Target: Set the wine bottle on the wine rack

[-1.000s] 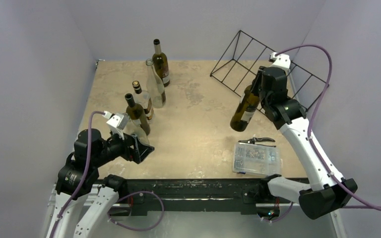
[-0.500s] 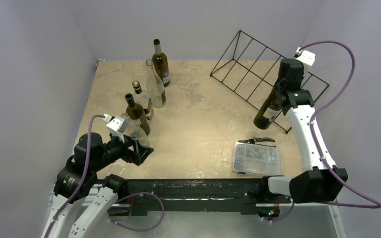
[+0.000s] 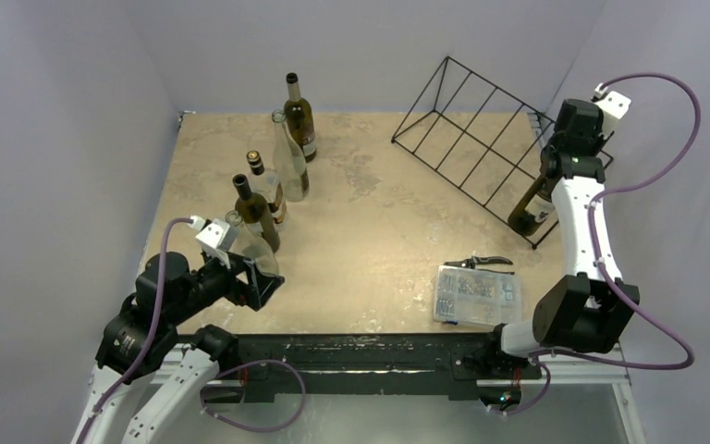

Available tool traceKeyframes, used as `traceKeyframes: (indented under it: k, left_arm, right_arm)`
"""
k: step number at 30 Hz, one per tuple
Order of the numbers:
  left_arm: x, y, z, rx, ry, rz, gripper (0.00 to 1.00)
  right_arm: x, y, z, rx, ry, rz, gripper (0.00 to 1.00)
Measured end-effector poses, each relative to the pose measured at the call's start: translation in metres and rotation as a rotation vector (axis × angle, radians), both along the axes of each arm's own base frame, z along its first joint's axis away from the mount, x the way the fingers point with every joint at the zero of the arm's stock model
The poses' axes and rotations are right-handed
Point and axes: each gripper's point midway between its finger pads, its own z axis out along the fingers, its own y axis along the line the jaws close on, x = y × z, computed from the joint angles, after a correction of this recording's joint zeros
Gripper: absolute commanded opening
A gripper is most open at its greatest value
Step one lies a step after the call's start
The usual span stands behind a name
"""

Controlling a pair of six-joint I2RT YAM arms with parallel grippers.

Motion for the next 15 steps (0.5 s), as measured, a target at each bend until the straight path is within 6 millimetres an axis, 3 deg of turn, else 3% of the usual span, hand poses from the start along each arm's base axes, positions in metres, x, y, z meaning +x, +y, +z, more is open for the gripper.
traceKeyframes:
  k: [8,15]
  left_arm:
    - [0.003,0.003,-0.001,0.012,-0.005,0.021,0.85]
    - [0.006,0.007,-0.002,0.023,-0.006,0.051,0.85]
  right_arm:
    - [-0.001,-0.033,-0.003,-0.013,-0.001,-0.061,0.0]
    - [0.01,-0.043,-0.029,0.004,0.052,-0.065,0.0]
